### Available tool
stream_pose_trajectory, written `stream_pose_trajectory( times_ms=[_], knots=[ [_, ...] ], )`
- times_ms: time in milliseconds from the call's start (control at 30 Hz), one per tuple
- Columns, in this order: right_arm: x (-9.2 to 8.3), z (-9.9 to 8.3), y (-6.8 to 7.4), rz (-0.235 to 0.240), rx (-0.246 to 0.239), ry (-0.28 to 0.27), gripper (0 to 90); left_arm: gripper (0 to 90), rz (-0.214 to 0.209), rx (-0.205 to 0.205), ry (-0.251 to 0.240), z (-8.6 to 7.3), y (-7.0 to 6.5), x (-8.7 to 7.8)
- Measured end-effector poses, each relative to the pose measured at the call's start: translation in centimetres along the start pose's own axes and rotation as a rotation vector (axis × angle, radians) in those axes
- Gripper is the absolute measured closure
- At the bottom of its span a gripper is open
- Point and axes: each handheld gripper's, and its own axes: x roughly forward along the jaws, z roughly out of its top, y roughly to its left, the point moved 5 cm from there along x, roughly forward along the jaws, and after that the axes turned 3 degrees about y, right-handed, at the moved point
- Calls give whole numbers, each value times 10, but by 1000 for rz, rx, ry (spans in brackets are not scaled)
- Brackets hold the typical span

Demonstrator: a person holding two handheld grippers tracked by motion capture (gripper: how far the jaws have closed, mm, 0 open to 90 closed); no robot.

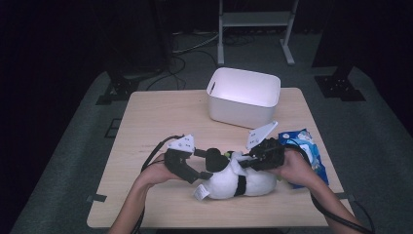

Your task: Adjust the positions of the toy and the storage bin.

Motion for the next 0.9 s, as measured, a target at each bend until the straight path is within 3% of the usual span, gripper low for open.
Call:
stream_pose_trajectory(
  times_ms=[333,467,500,733,867,900],
  knots=[
    [1,-7,-1,3,14,5,771,190,-14,-19,14,-8,-1,-3],
    [0,-7,-3,1,15,3,771,179,-46,-38,23,-15,-3,0],
    [0,-7,-3,2,14,2,771,172,-71,-45,25,-17,-5,3],
    [0,-8,-1,6,17,1,771,168,-124,-41,60,-22,-12,14],
    [1,-6,-1,6,18,-1,771,193,-140,-38,42,-20,-12,20],
    [1,-6,-1,4,16,-1,771,204,-151,-39,18,-18,-12,20]
  ],
)
